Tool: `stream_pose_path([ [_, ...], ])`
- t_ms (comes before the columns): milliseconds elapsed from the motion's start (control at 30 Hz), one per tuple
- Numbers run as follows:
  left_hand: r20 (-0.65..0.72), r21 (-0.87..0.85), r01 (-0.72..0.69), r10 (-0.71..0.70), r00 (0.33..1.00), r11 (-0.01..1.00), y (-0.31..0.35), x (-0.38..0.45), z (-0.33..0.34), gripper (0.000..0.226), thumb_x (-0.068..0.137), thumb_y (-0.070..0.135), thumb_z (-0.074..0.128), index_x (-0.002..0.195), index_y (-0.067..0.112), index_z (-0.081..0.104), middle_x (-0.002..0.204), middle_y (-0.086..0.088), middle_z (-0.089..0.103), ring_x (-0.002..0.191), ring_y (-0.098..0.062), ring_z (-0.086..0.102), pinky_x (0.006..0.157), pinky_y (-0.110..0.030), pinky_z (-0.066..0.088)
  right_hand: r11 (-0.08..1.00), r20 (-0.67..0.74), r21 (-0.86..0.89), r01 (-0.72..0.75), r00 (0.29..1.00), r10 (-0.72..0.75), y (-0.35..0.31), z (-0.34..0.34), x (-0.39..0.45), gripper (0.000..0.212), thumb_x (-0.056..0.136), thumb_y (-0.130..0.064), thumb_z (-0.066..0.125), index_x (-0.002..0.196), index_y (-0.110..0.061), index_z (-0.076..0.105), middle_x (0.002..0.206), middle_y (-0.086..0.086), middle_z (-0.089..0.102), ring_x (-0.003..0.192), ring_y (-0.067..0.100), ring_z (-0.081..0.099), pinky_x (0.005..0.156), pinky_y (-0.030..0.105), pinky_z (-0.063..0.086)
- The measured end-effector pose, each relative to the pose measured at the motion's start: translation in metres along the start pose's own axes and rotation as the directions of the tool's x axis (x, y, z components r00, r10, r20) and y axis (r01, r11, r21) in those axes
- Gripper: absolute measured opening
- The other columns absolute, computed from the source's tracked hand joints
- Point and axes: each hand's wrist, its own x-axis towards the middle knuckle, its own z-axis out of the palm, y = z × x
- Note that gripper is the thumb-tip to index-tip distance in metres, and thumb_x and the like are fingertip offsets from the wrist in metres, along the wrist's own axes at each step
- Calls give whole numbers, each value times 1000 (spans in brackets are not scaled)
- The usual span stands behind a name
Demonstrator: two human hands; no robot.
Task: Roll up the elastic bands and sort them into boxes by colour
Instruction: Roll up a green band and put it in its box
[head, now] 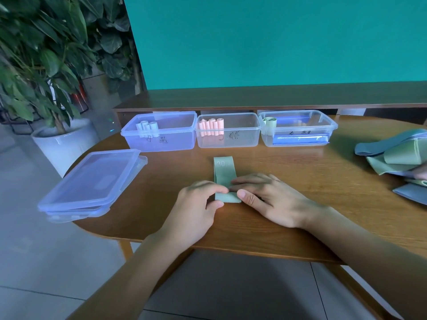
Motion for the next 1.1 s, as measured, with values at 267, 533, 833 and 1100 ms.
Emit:
stream_pose_path([
  [267, 45, 16, 6, -7, 999, 1000, -3, 1, 1, 27, 95, 20, 66, 121, 26, 69, 120, 16, 57, 110, -1, 51, 101, -20, 43, 1000, 85, 2, -28, 996, 28, 3, -2, 11, 59, 102, -63, 7, 148, -47, 42, 149, -27, 34, 137, -3, 26, 117, 33, 19],
  [533, 56, 28, 20, -21, 998, 999, -5, 3, 3, 27, 98, 20, 61, 125, 23, 69, 117, 13, 53, 107, -4, 51, 92, -9, 35, 994, 110, 37, -99, 989, 94, 17, 0, 40, 62, 100, -64, 6, 153, -46, 34, 160, -26, 25, 150, -2, 12, 125, 40, 8],
  [833, 114, -13, 2, -1, 993, 1000, -12, 13, -2, 29, 100, 21, 58, 127, 24, 69, 114, 14, 57, 101, 0, 53, 86, 0, 34, 993, 110, -5, -119, 987, 119, 30, -2, 72, 57, 104, -60, 10, 157, -45, 25, 163, -28, 15, 151, -3, 5, 120, 28, 0],
  [1100, 97, -75, -29, 36, 995, 997, -19, 19, -4, 15, 99, 20, 60, 106, 32, 66, 99, 18, 61, 96, -2, 55, 78, -10, 40, 994, 106, -18, -105, 989, 106, 37, 0, 82, 56, 103, -61, 10, 155, -48, 25, 162, -29, 17, 151, -3, 5, 115, 22, -2],
])
